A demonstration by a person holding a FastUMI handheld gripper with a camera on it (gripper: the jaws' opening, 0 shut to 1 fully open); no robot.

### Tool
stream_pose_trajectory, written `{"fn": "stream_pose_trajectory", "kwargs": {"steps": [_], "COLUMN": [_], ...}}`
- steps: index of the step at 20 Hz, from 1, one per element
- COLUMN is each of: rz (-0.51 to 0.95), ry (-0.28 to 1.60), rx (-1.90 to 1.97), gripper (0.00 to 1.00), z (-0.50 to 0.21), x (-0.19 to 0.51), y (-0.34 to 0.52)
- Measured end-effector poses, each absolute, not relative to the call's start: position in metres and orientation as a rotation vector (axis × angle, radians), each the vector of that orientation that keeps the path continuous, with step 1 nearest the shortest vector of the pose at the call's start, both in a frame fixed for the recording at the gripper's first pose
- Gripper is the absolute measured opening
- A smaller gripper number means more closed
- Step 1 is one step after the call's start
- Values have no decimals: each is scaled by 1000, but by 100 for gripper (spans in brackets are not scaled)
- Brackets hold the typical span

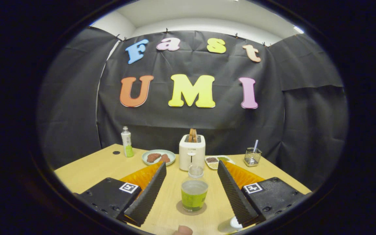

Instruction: Take the bottle from table, then pour the juice into the cup, finally place the bottle on the coaster

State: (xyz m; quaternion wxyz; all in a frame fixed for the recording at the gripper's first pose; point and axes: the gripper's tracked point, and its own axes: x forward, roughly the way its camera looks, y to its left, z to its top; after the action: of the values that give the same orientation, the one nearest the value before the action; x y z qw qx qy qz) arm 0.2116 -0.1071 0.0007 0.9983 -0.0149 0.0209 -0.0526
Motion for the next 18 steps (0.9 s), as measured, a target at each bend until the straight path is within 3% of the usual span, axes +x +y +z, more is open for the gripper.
{"fn": "stream_pose_trajectory", "kwargs": {"steps": [9, 18], "rz": [-158, -177], "ry": [-27, 5], "rx": [-80, -24], "gripper": [100, 100], "z": [61, 29], "x": [83, 2], "y": [-123, -126]}}
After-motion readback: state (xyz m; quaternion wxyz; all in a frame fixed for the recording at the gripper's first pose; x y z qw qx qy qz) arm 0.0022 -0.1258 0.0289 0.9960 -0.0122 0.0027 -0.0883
